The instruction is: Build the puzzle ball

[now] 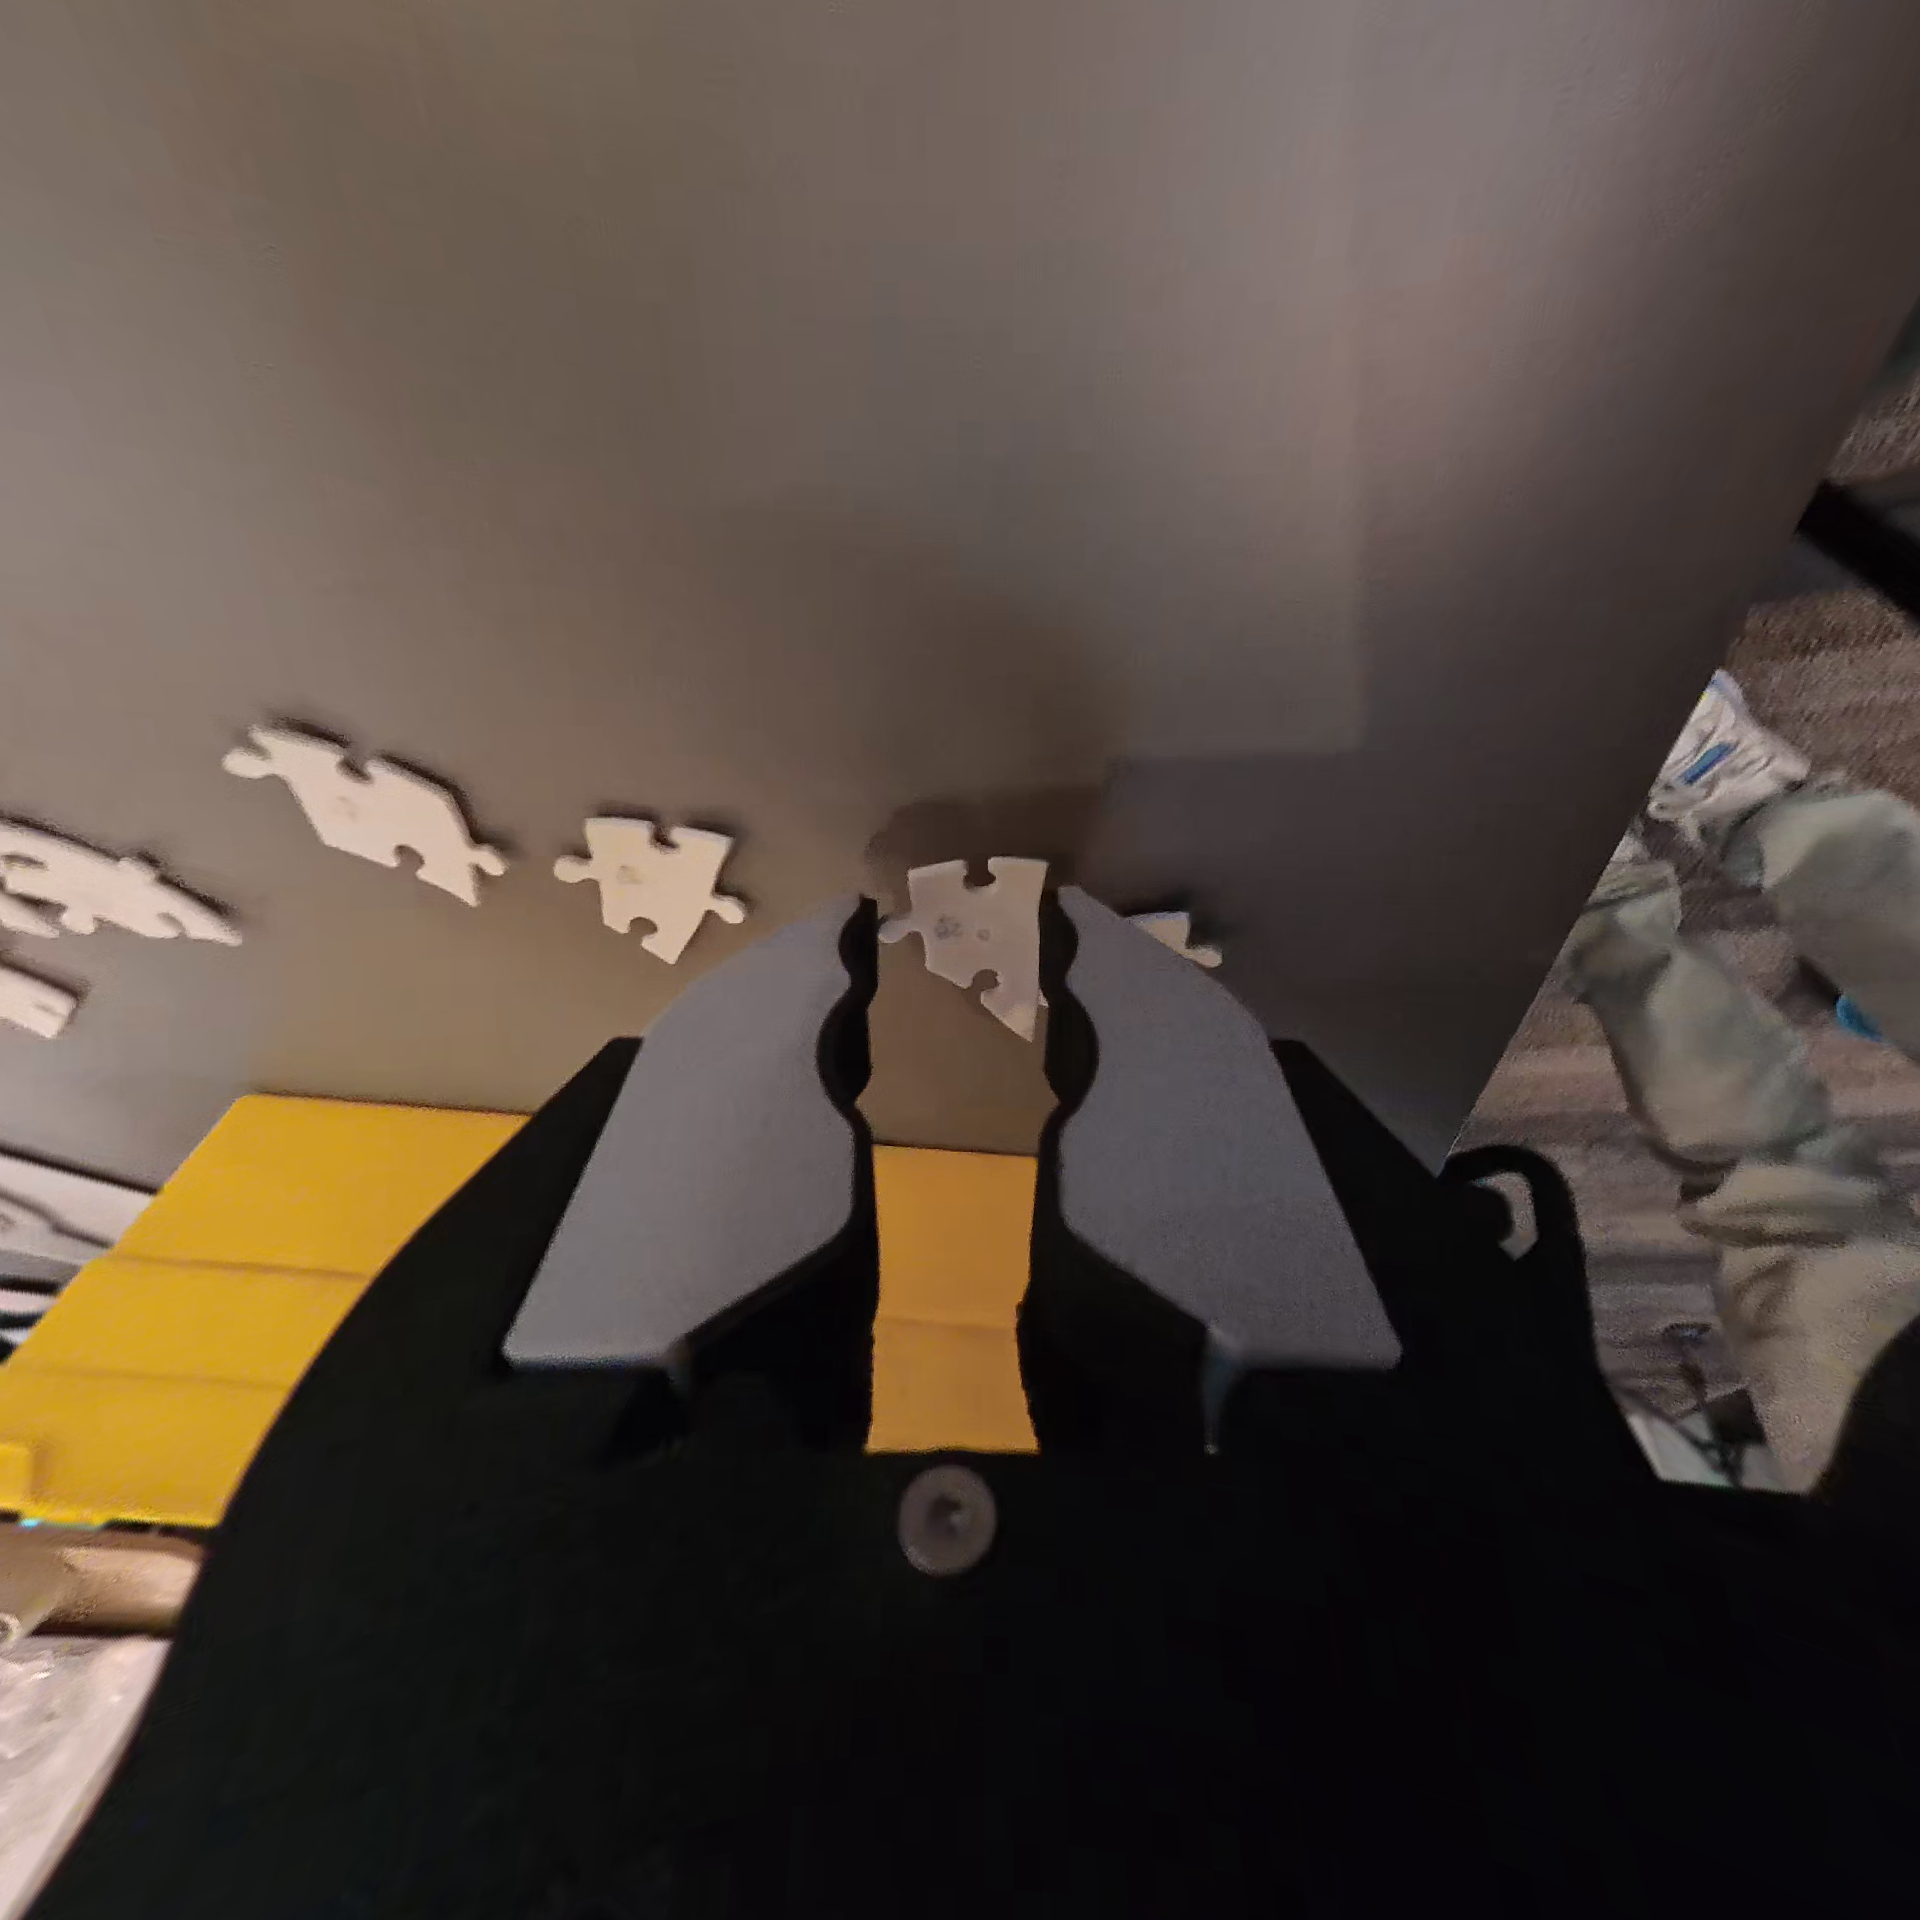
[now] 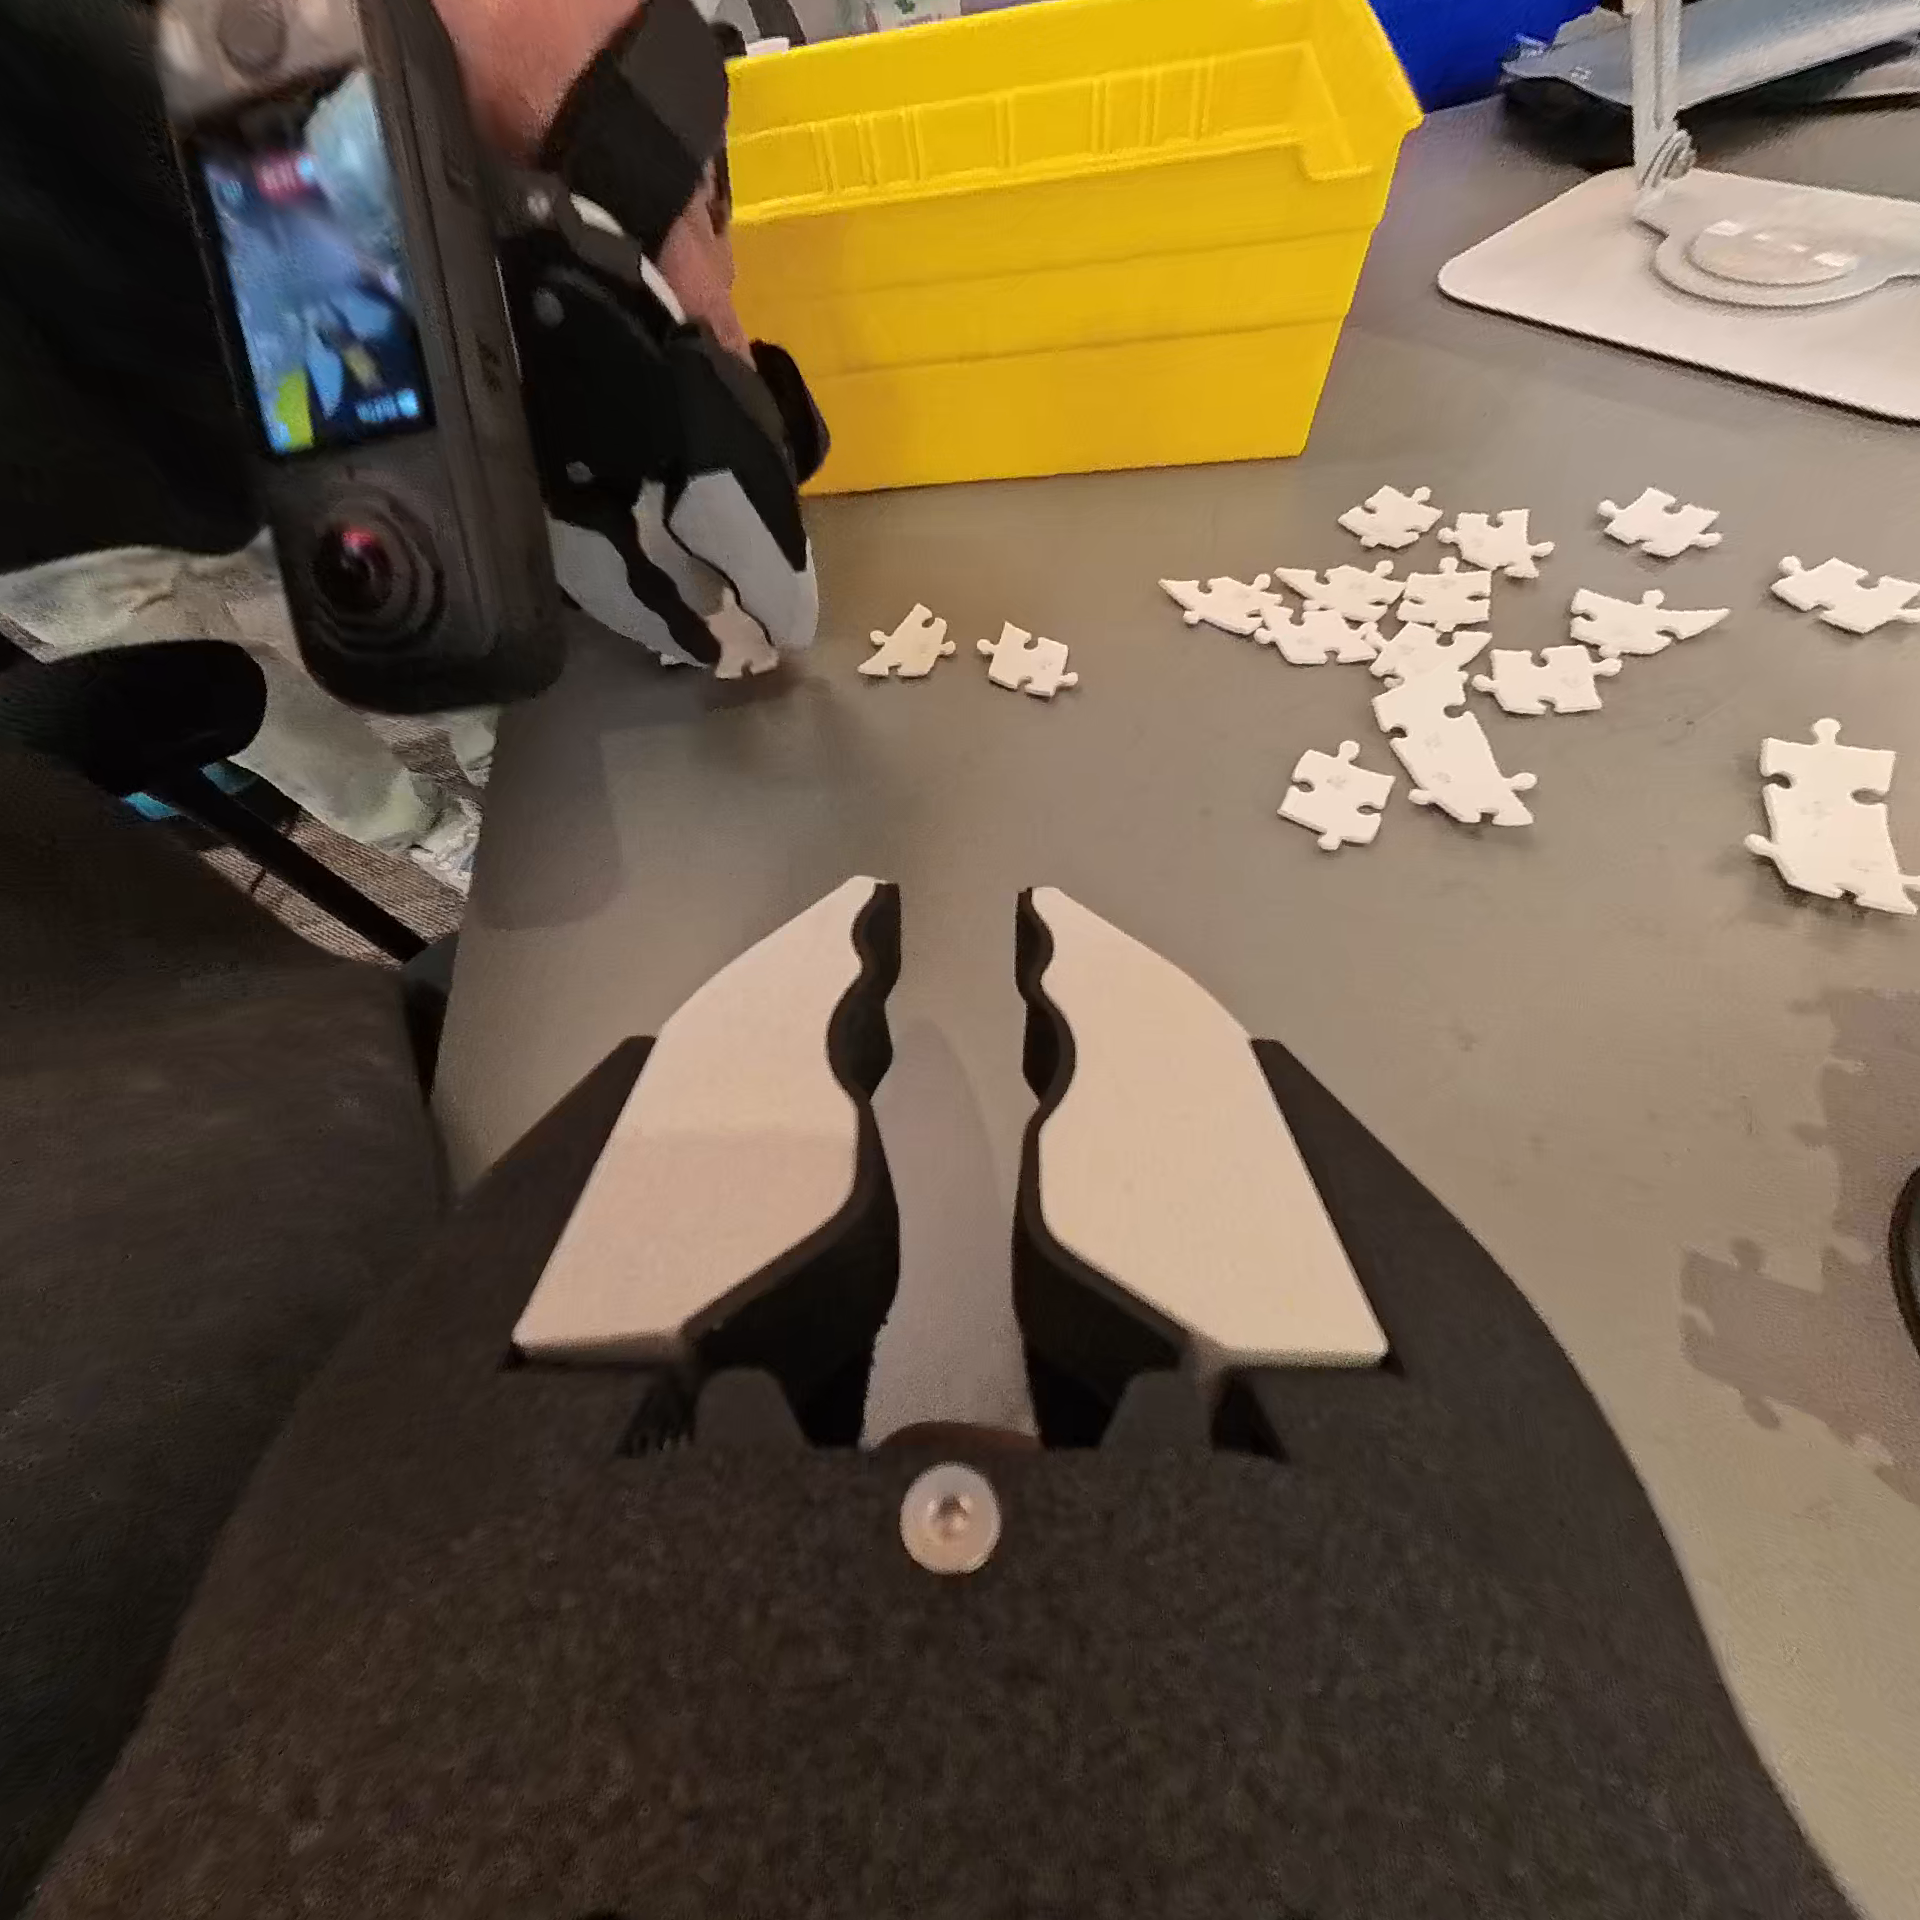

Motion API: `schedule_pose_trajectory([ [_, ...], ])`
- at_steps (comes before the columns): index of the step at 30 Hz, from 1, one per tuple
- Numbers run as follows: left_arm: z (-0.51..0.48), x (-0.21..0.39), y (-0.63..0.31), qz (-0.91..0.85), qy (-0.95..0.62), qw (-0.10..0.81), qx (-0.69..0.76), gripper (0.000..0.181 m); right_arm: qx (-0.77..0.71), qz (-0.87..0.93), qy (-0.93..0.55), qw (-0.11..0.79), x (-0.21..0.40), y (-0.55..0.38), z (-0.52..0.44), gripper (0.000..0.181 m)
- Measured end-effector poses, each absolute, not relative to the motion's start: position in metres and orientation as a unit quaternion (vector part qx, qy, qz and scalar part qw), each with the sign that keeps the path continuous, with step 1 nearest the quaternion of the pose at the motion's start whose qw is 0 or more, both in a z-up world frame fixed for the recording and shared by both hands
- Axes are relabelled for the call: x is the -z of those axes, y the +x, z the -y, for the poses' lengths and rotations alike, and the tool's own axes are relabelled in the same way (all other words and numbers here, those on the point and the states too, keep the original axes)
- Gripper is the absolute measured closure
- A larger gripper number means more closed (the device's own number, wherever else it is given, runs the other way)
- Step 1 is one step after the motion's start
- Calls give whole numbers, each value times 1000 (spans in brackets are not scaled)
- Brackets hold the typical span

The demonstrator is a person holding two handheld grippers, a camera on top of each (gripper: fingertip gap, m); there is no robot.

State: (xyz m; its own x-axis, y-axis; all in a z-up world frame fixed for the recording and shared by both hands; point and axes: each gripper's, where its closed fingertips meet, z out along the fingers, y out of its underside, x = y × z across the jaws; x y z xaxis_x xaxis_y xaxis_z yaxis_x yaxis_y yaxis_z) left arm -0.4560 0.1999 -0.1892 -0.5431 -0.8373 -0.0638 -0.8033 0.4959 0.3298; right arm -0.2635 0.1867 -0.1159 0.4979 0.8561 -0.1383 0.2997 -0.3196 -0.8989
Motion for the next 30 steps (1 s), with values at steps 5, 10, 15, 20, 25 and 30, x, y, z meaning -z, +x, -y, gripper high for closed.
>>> schedule_pose_trajectory([
  [5,-201,194,-464,873,445,65,188,152,-322,393,-741,438,113,-267,-184,160],
  [10,-196,192,-467,866,459,61,188,136,-326,393,-741,437,113,-268,-183,160],
  [15,-192,157,-466,833,542,8,115,128,-326,390,-742,437,113,-268,-184,160],
  [20,-246,80,-471,642,747,-173,1,125,-332,388,-744,430,117,-270,-185,160],
  [25,-288,60,-551,404,871,-273,-58,128,-331,397,-744,423,123,-275,-184,160],
  [30,-286,104,-610,442,874,-200,-1,132,-333,395,-747,418,126,-275,-185,160],
])
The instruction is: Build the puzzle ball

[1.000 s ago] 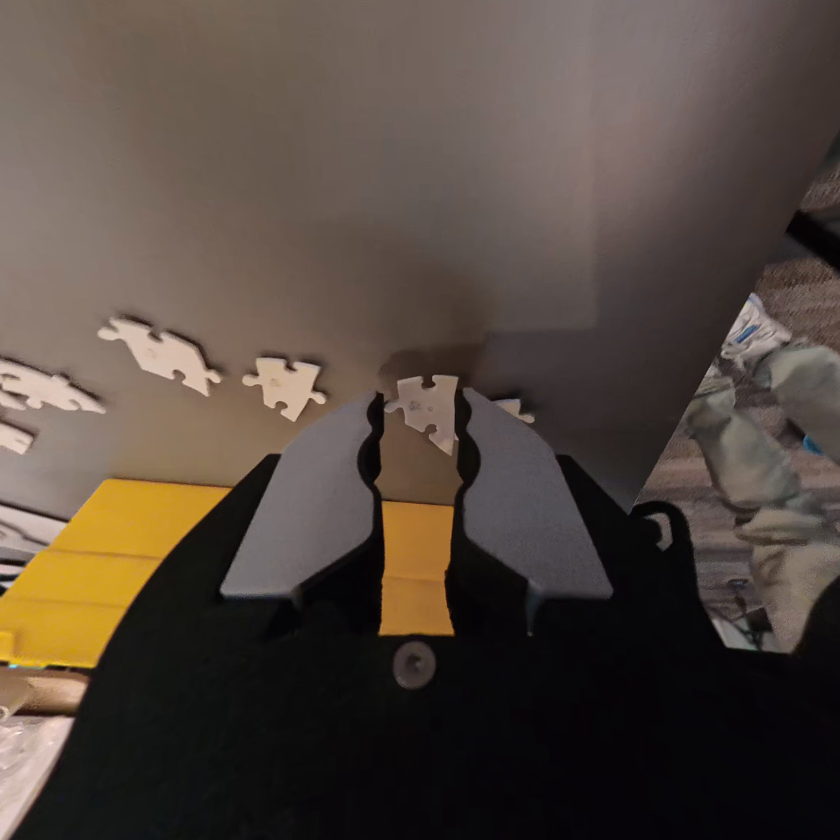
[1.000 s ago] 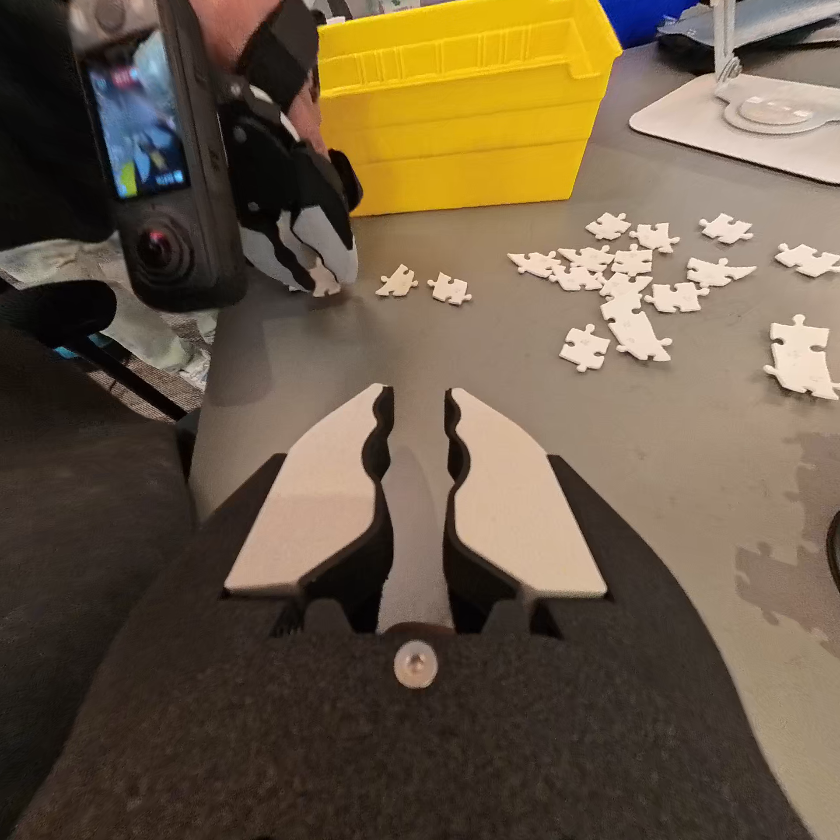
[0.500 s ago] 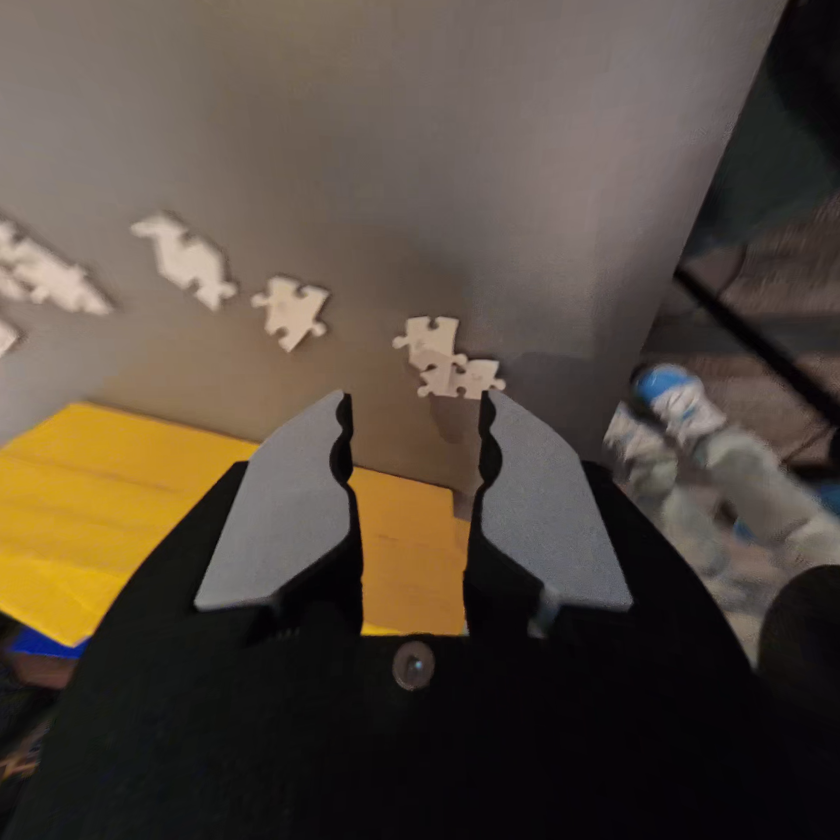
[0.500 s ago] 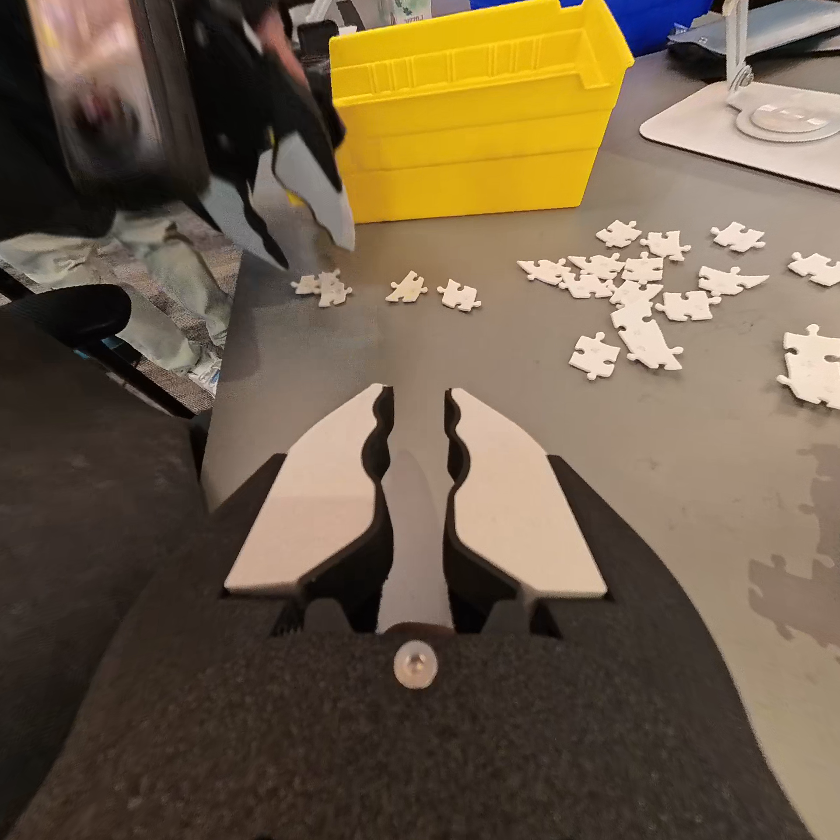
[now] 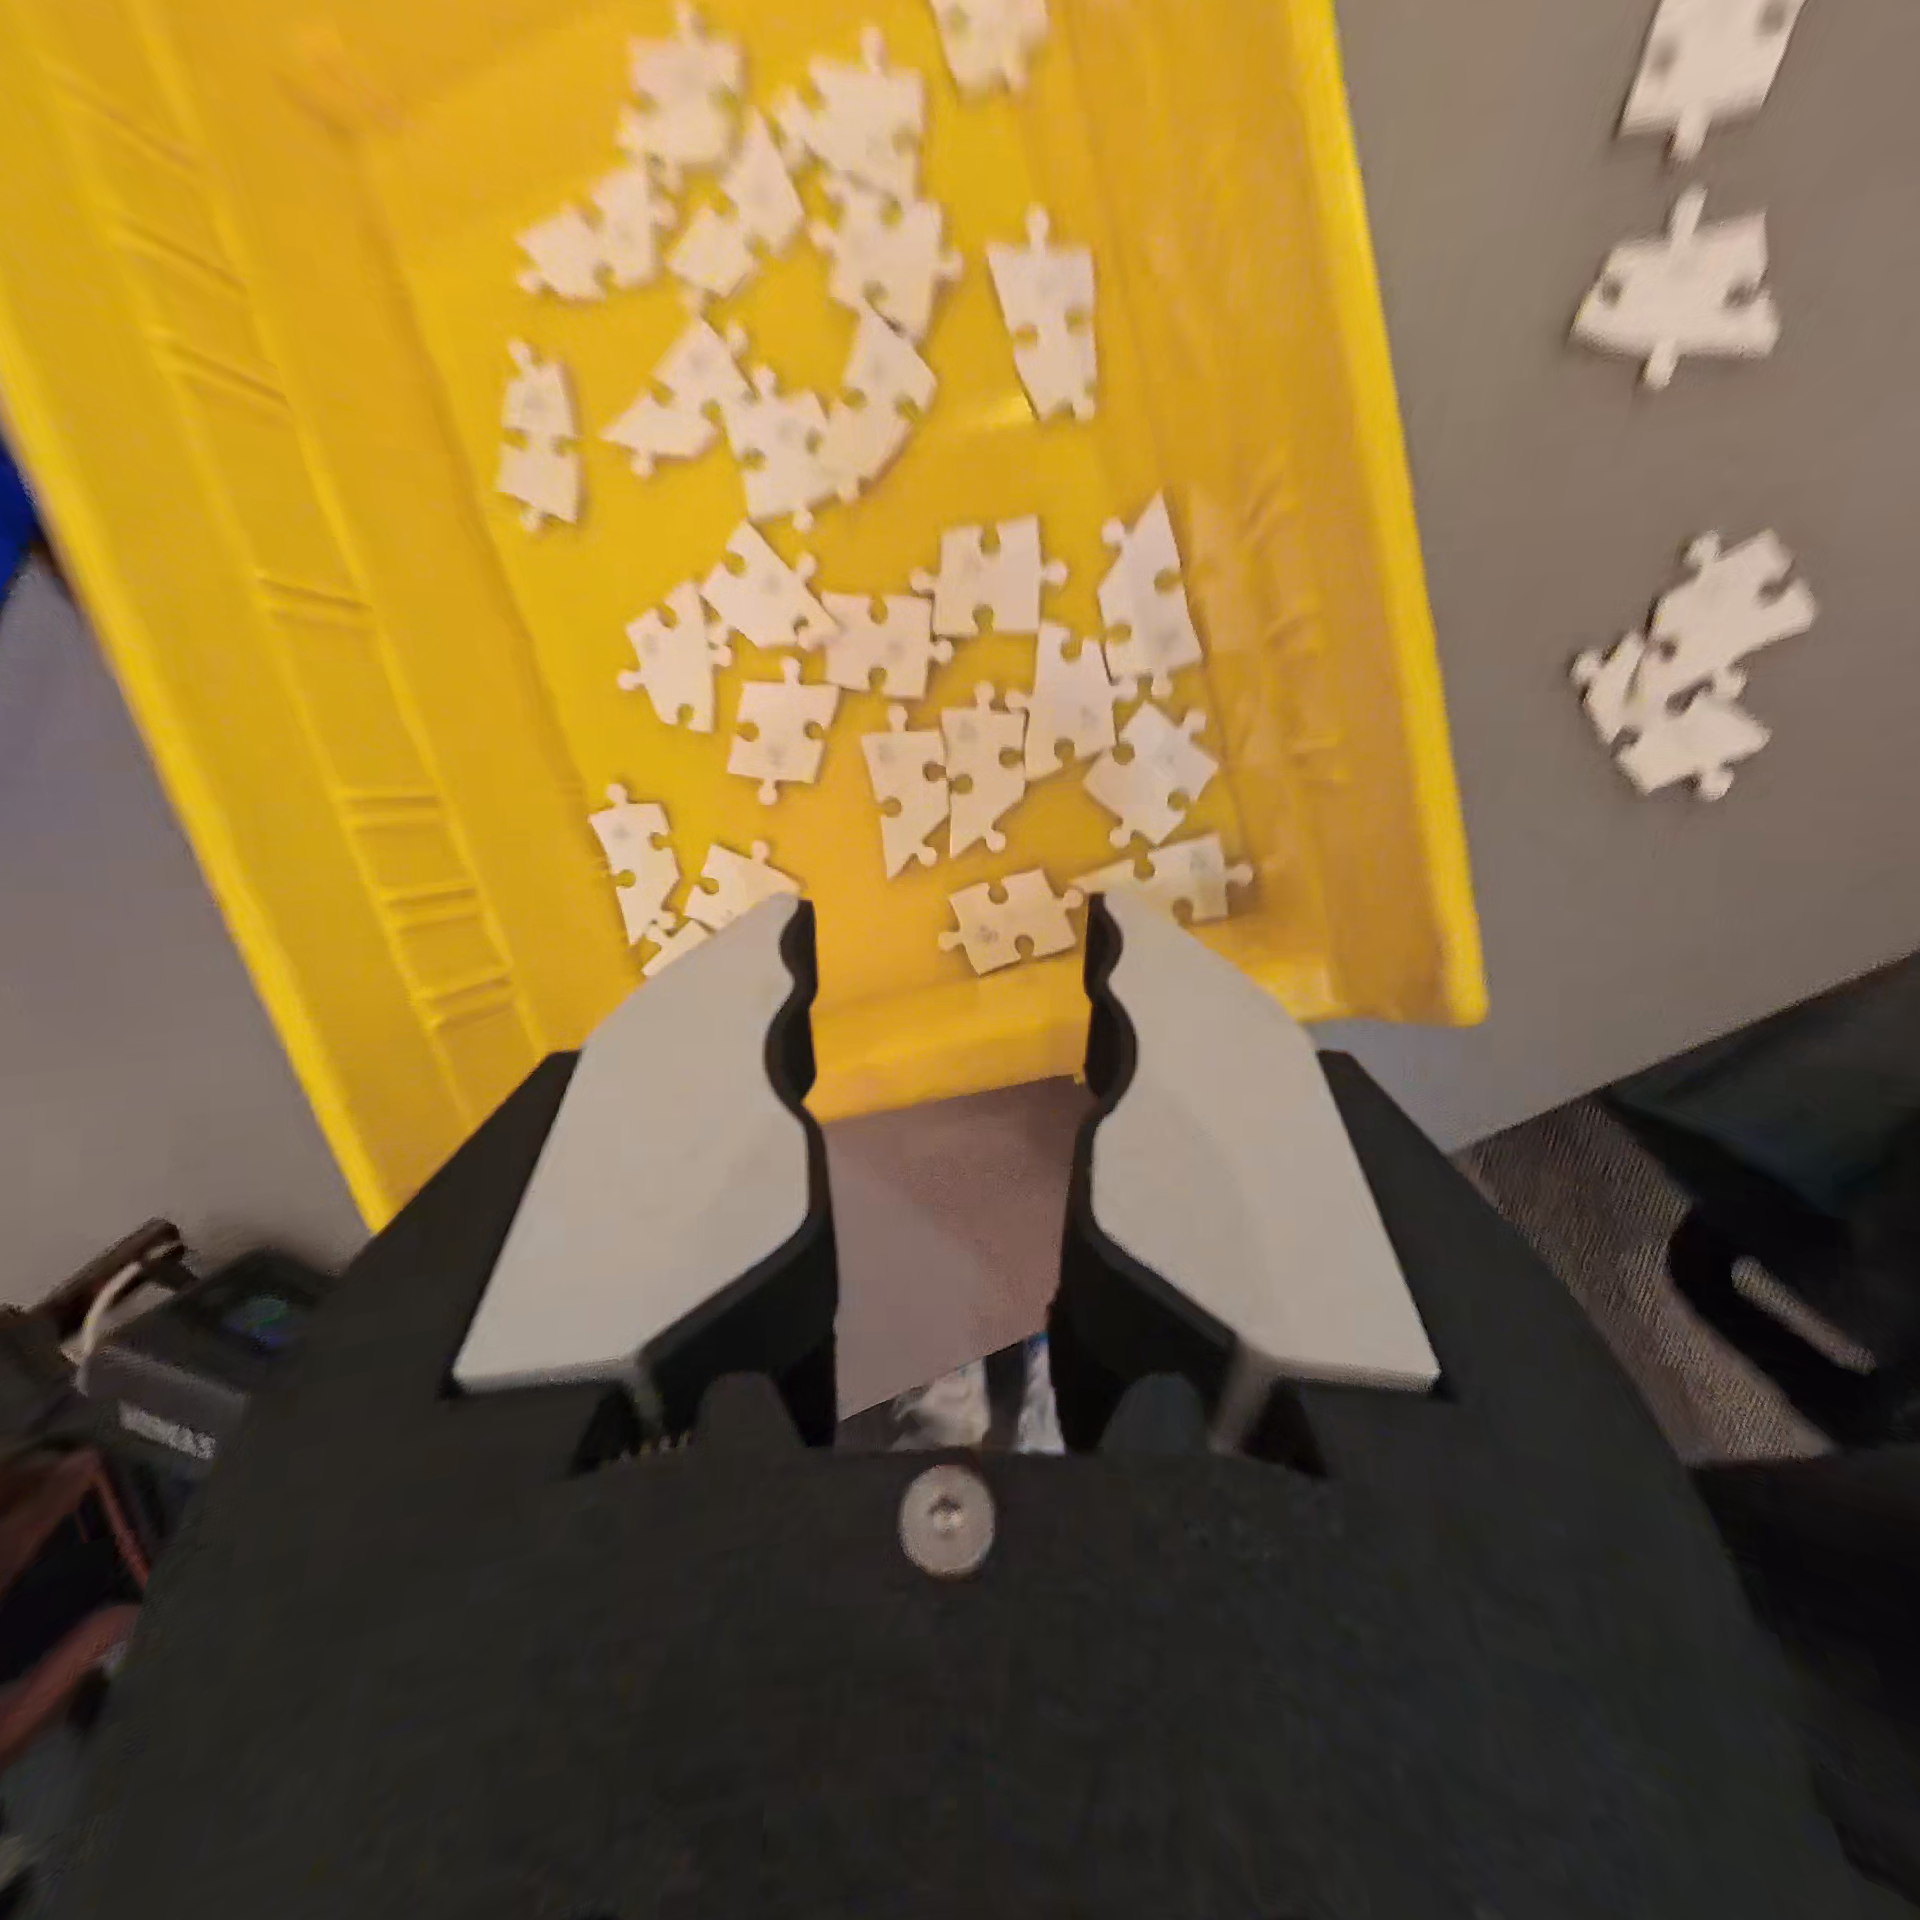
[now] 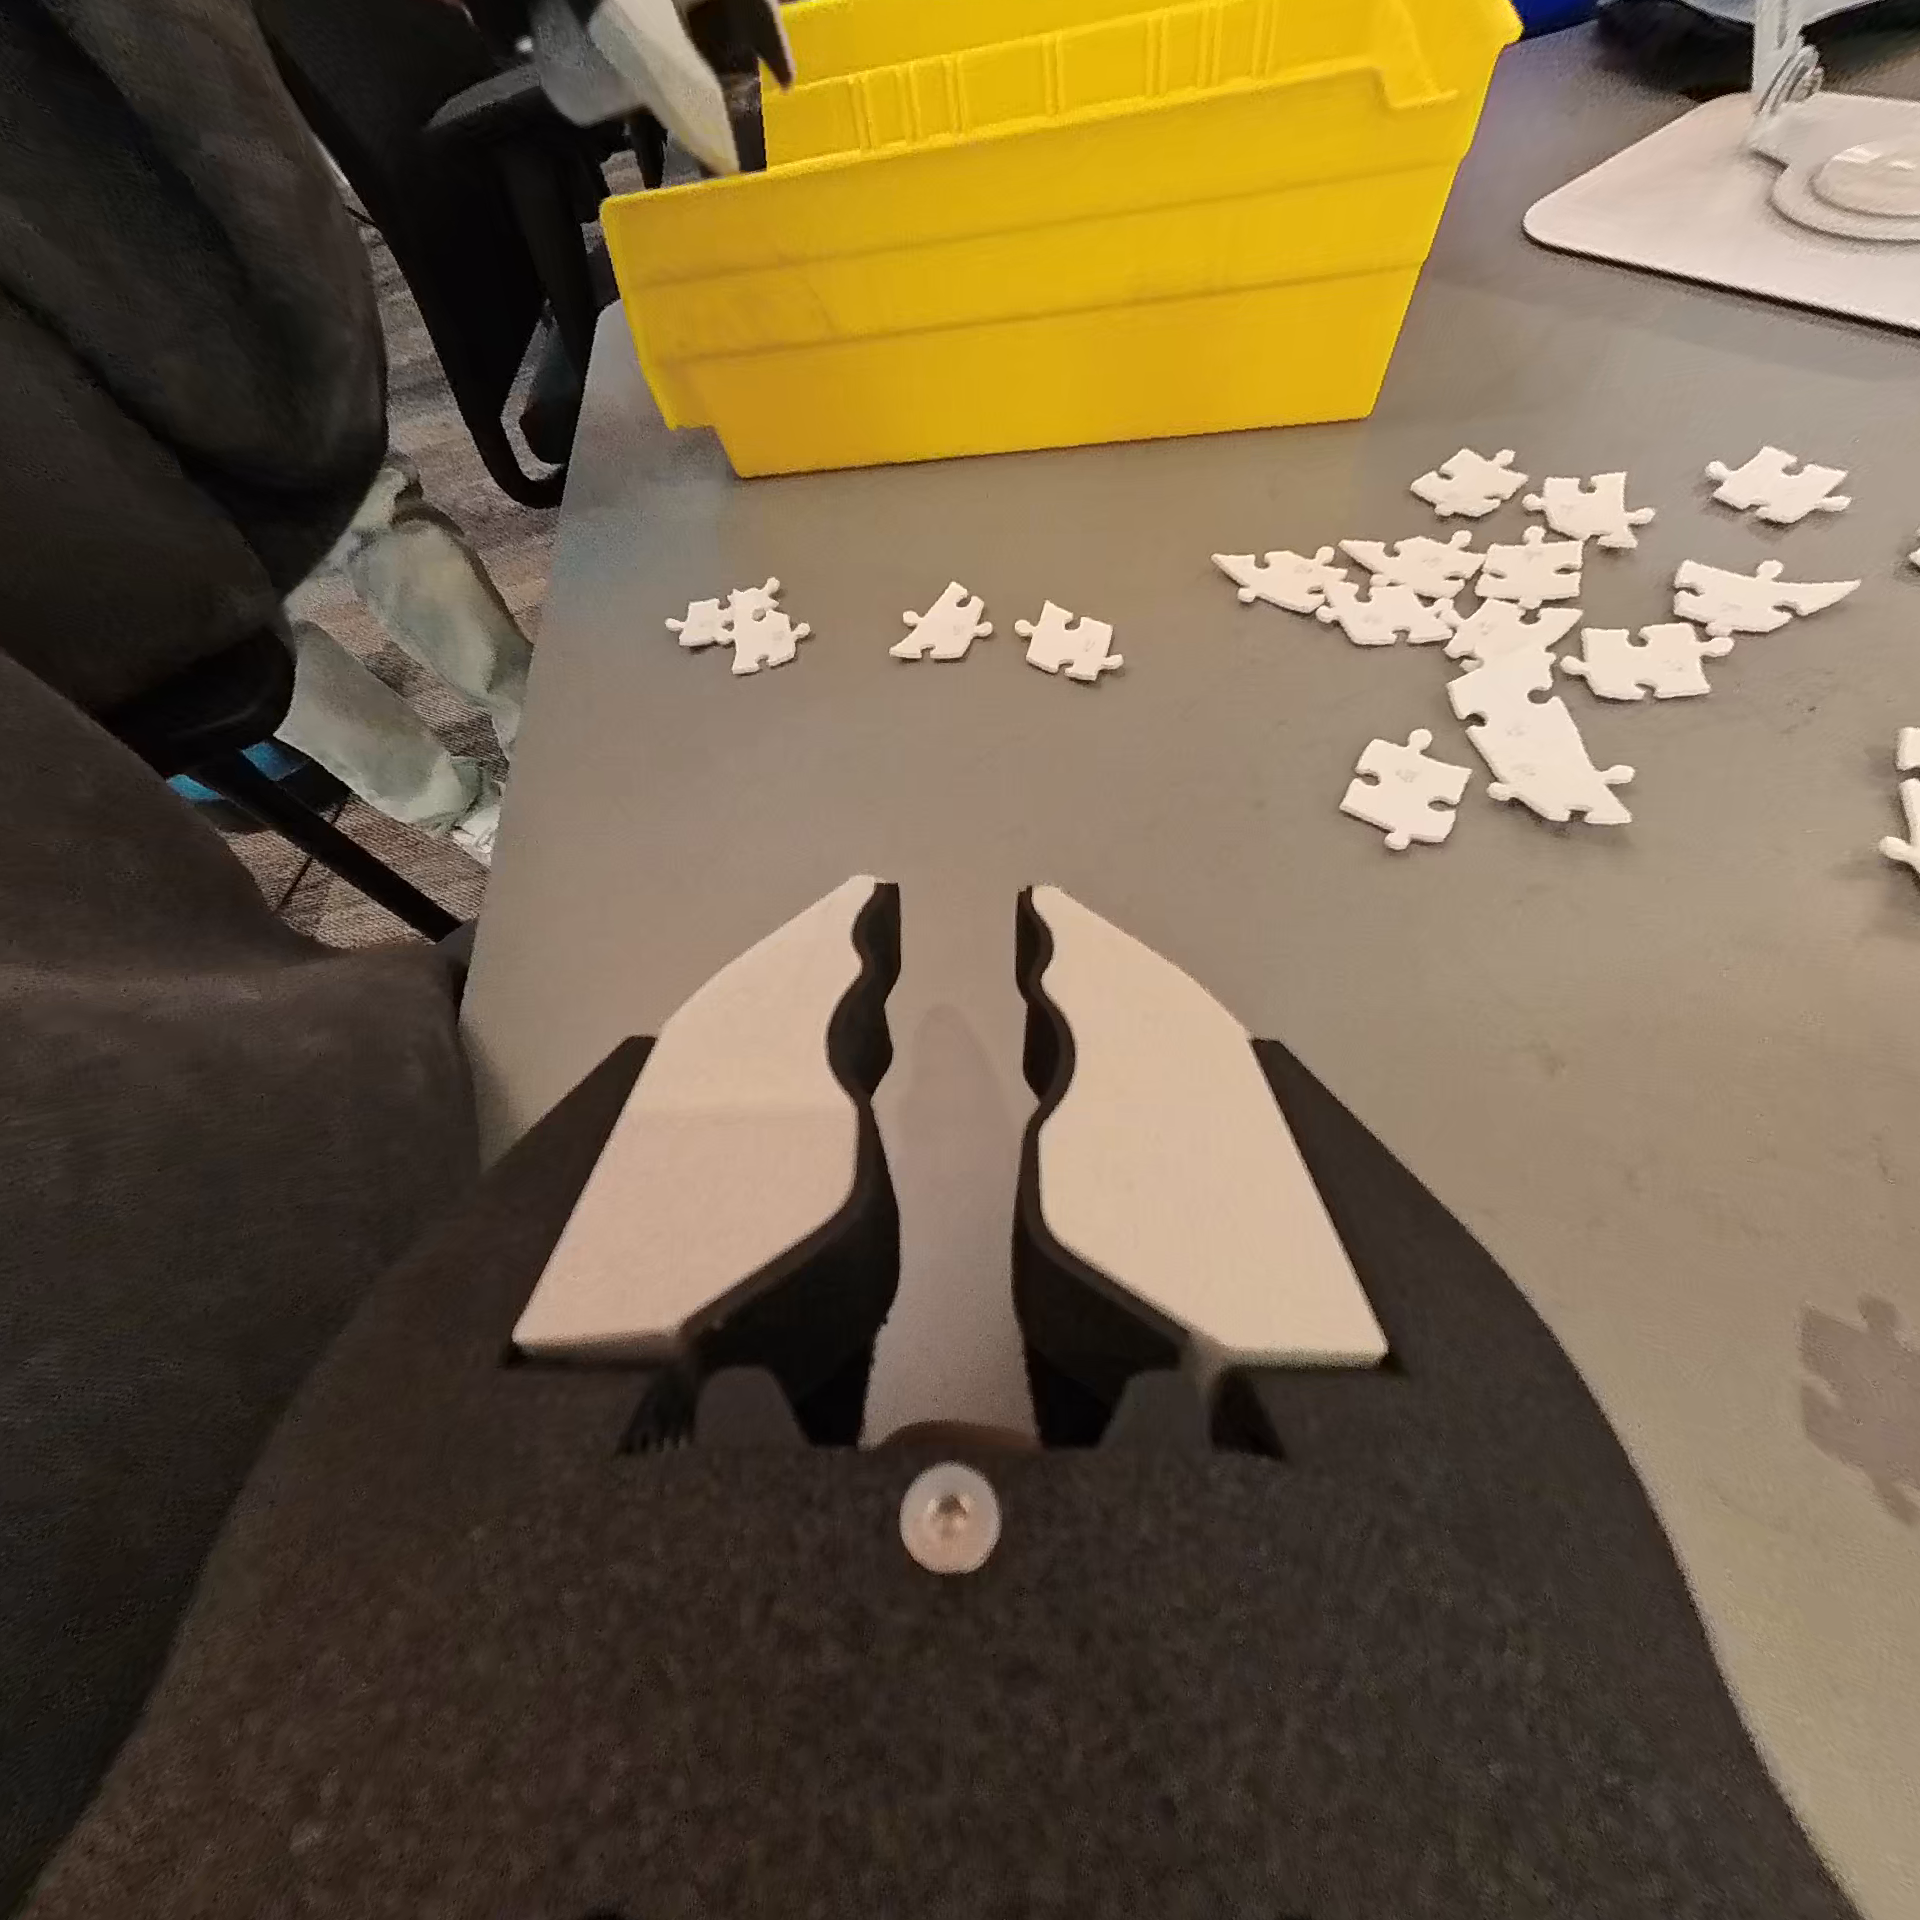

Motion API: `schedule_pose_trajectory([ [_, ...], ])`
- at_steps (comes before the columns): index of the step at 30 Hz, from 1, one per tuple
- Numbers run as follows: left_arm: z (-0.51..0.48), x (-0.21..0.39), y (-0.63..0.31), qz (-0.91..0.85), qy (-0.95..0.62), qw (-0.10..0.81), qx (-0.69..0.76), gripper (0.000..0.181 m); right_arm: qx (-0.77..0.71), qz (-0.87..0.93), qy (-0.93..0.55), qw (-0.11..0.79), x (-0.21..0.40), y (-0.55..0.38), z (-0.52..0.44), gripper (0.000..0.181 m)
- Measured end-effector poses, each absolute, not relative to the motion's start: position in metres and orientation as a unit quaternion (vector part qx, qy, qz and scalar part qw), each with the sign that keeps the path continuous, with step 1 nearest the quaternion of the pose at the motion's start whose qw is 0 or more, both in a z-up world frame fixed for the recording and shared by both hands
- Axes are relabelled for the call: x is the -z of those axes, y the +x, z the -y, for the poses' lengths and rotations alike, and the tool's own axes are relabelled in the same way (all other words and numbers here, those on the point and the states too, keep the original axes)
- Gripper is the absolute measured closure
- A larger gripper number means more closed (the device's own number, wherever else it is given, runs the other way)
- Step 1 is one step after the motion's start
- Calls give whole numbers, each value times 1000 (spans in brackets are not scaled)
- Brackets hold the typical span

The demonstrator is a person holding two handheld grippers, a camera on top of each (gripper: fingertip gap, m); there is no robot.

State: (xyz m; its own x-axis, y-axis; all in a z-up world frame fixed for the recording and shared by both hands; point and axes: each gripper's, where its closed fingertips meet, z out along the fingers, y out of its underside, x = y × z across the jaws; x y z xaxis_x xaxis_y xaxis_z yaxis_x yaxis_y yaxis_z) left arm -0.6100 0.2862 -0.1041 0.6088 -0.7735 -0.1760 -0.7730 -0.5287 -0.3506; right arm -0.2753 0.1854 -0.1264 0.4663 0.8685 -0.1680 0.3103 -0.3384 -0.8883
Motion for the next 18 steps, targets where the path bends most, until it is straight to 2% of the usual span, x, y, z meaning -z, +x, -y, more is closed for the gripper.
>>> schedule_pose_trajectory([
  [3,-287,131,-605,-519,-843,144,-10,132,-333,395,-749,415,129,-277,-187,160],
  [11,-284,181,-605,-580,-815,-6,2,156,-315,393,-758,414,134,-278,-191,160],
  [14,-290,184,-608,-572,-820,-21,-10,145,-313,391,-761,413,135,-277,-194,160],
  [18,-290,187,-614,-570,-820,-57,-18,146,-314,390,-762,410,138,-277,-195,160],
])
